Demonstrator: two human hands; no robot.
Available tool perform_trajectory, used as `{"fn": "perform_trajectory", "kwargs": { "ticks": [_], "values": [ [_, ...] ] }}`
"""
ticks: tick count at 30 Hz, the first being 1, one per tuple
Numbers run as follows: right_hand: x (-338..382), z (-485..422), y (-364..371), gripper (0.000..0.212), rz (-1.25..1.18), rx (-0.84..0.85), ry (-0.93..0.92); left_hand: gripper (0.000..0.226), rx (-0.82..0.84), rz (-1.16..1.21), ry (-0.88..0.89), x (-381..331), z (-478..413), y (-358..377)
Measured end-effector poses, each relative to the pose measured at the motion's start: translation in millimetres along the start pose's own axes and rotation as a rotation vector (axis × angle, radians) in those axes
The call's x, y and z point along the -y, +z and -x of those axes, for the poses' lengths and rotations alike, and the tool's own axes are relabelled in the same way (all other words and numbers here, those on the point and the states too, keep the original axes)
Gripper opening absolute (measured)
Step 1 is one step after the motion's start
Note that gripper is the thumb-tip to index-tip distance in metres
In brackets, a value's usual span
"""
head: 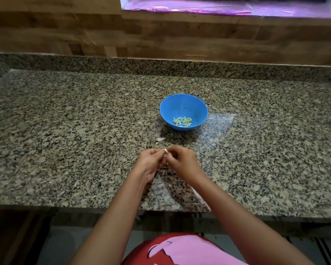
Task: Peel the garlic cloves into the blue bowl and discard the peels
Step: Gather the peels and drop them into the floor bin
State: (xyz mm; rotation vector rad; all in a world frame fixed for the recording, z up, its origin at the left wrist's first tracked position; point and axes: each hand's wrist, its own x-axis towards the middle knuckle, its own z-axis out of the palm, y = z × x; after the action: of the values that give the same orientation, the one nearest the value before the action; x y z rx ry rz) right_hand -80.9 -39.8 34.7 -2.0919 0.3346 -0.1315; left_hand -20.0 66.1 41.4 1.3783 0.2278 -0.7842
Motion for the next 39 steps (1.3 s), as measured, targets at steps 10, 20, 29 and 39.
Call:
{"fn": "perform_trajectory", "kwargs": {
  "ticks": [10, 20, 29, 39],
  "values": [
    [-6.9, -12.3, -9.5, 0.016, -0.554, 0.219, 0.267, 0.008, 0.038, 0.063, 0.044, -3.7, 3.7, -12.2],
    [3.8, -26.1, -1.6, 0.013, -0.351, 0.088, 0.221, 0.008, 0.002, 0.165, 0.158, -1.4, -1.4, -9.2],
    [2.1, -23.0, 8.6, 0.013, -0.197, -0.011, 0.162, 0.005, -0.090, 0.217, 0.147, 4.1, -6.6, -4.0],
    [2.8, -35.9, 9.0, 0.013, -0.748, 0.069, 0.489, 0.007, -0.099, 0.075, 0.147, 4.6, -20.6, -11.7]
  ]
}}
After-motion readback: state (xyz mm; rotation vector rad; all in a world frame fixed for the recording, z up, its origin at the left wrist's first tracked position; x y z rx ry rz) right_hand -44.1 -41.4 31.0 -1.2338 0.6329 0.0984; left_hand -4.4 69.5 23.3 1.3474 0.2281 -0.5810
